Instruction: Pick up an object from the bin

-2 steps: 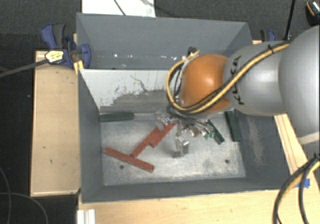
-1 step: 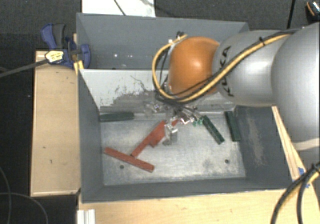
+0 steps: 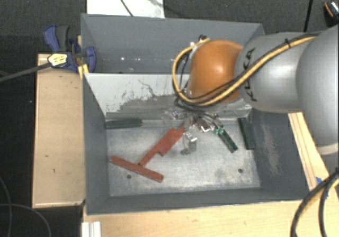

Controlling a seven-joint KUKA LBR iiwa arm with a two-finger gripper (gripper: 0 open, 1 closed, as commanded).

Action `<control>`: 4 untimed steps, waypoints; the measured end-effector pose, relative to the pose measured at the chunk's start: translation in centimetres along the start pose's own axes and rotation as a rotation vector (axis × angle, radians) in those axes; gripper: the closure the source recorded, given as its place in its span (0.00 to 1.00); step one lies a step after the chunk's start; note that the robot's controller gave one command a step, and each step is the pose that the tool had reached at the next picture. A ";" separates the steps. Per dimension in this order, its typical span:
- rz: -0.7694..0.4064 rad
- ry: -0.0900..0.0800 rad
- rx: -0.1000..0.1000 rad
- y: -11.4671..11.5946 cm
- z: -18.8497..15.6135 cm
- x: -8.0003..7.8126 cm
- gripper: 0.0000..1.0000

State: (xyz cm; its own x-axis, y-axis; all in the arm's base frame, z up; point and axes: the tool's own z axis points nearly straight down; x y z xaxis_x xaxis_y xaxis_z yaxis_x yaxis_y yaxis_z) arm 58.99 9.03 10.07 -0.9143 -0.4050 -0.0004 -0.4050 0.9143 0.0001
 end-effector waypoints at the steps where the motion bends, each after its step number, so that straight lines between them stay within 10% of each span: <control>1: -0.081 0.002 -0.001 0.4 3.1 -0.2 0.00; 2: -0.077 0.001 -0.001 0.4 3.0 -0.2 0.00; 3: -0.075 0.000 -0.001 0.3 3.0 -0.2 1.00; 4: -0.070 -0.008 0.002 0.3 -3.0 -0.5 1.00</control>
Offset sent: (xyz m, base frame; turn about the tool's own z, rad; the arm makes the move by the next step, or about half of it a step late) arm 0.0002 0.0037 -0.0307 -0.0831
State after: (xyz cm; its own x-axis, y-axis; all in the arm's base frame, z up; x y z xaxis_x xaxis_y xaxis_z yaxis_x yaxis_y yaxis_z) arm 59.30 9.48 13.10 -0.8836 -0.4682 -0.0088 -0.4682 0.8836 -0.0024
